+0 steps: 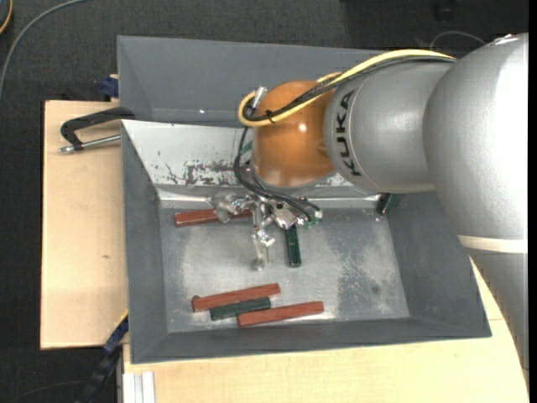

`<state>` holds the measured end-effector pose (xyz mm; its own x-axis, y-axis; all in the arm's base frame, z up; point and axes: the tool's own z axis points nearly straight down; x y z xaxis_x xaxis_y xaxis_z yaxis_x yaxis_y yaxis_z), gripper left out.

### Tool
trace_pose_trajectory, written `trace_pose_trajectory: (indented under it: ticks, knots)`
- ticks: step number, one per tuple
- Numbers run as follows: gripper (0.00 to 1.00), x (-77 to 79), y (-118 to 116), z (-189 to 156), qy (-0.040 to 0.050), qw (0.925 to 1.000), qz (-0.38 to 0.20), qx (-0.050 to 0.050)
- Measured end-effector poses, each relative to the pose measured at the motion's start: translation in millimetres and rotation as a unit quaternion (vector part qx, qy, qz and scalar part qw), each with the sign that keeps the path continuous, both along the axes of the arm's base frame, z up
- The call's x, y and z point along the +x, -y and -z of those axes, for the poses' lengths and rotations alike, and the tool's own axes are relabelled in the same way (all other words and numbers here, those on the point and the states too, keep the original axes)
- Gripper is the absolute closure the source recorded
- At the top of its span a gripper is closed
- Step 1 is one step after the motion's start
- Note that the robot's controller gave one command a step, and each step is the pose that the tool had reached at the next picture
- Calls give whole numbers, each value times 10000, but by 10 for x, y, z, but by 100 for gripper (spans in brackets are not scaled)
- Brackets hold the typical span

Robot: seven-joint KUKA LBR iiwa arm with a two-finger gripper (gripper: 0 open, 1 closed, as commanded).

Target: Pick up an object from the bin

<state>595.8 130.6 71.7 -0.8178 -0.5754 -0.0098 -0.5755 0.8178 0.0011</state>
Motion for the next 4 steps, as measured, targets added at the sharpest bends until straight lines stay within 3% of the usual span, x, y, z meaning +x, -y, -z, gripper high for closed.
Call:
trace_pose_trajectory:
  ticks: [1, 2, 3, 4]
  knots:
    - [0, -222, 1096, -173, -30, 10000, 43, -48]
    - [0, -86, 903, 12, -5, 9929, -1191, -25]
    - [100, -85, 908, 7, -6, 9930, -1182, -24]
    - [100, -159, 767, -1345, 1, 9939, -1105, -27]
